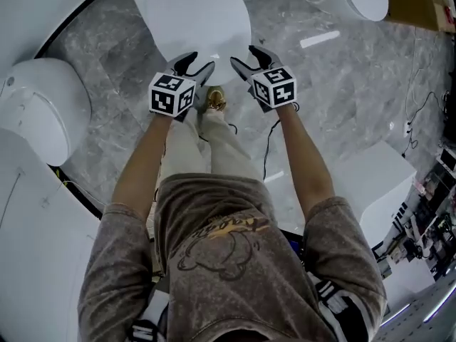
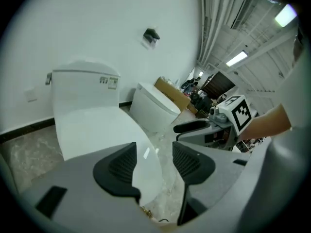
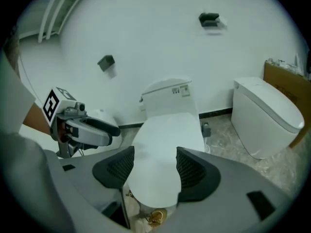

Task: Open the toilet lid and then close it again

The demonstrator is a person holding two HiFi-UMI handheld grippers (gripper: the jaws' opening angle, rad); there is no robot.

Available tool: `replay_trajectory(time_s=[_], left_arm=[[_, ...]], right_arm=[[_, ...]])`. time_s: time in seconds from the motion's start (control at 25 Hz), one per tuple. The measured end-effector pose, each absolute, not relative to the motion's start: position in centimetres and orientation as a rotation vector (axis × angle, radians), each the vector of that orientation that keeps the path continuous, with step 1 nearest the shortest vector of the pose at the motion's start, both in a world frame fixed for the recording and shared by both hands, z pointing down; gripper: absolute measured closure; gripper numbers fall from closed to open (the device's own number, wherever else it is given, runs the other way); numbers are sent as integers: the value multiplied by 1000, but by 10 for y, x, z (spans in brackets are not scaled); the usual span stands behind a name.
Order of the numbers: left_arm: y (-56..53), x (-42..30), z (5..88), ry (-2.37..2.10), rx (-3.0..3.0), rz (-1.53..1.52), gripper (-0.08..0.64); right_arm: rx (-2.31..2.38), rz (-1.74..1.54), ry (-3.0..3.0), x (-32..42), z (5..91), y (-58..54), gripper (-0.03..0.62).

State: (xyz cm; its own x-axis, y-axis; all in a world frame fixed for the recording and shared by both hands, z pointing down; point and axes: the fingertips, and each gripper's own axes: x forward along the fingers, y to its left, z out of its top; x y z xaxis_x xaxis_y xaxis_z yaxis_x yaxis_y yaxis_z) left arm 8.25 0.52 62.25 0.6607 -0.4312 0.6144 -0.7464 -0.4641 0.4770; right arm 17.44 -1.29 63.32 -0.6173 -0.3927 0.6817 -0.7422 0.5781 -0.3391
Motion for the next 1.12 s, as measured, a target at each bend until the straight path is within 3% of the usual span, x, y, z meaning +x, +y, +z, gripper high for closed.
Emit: replay_trajectory(time_s=[0.68, 0.84, 0.92, 1.0, 1.12], left_arm=[[4, 26, 321, -1047, 2421, 342, 324], [24, 10, 287, -1112, 2471, 274, 352], [35, -3, 282, -1183, 2479, 251, 414], [46, -16, 281, -1258, 2481, 232, 521], [56, -33, 282, -1322, 2470, 177, 551]], right_arm=[[1014, 604, -2609, 136, 339, -8, 312], [1070, 493, -2691, 133, 294, 14, 458], [1104, 461, -2728, 133, 282, 24, 488], [1141, 403, -2765, 135, 276, 33, 541], [1175, 300, -2785, 133, 276, 43, 565]])
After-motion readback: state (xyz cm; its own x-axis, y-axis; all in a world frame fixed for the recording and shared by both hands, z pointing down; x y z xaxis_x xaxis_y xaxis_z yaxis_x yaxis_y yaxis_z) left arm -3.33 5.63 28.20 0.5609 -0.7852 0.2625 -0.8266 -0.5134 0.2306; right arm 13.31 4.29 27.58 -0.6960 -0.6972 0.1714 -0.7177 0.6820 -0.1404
